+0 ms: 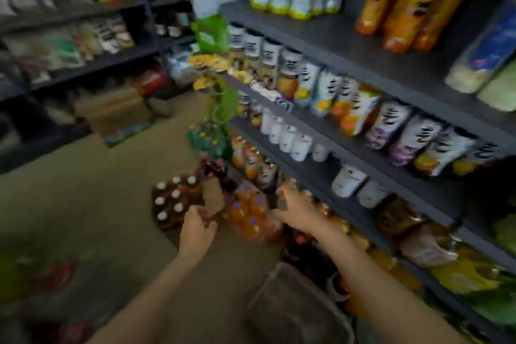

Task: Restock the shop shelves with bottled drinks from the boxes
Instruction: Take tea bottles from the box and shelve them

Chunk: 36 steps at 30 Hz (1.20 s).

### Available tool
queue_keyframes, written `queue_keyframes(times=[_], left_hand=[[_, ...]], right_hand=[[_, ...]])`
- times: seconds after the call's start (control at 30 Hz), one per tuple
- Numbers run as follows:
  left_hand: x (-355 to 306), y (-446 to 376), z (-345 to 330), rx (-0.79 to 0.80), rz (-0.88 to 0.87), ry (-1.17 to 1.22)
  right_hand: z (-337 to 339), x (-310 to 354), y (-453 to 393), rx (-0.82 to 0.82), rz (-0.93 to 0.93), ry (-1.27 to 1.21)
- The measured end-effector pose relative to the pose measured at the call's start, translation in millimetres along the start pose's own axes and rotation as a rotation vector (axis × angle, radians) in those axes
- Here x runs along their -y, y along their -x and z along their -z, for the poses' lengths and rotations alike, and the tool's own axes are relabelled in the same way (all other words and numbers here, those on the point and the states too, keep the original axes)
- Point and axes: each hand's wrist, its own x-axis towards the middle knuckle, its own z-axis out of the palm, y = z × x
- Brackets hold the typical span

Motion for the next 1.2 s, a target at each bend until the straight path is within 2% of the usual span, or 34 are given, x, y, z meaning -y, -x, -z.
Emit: queue_keyframes(times=[0.07,0.2,0.4,0.6,0.73,0.87,1.13,1.2], left_hand=[[46.4,-9.1,53.5,-0.031,0.132,0.002],[101.8,-39.9,130.9,-0.093,0.28,-0.059],[142.8,-79.4,163.5,-0.124,0.306,-0.078],[171.2,-168.2,158.8,-0.011,0.198,-0.11],[201.7,-229.3,144.0,0.063,0.268,-0.07],[234.8,-271.1,129.6,0.13,0.282,-0.087],[322.7,-314.0,77.2,0.038,0.335,-0.04],[335.1,-311.3,62.4,0.042,0.367,-0.005]], right_hand=[[-39.8,43.3,-26.1,0.047,0.07,0.082],[-93.1,111.0,-74.8,0.152,0.149,0.09],[-146.2,140.1,-140.3,0.247,0.116,0.041],[-202.5,144.4,-256.8,0.279,0.075,0.04],[-248.6,145.7,-328.8,0.364,0.067,0.067],[-296.2,145.6,-383.2,0.403,0.149,0.184],[-413.1,113.1,-459.9,0.425,0.255,0.537],[-426.1,102.3,-466.1,0.462,0.243,0.499]])
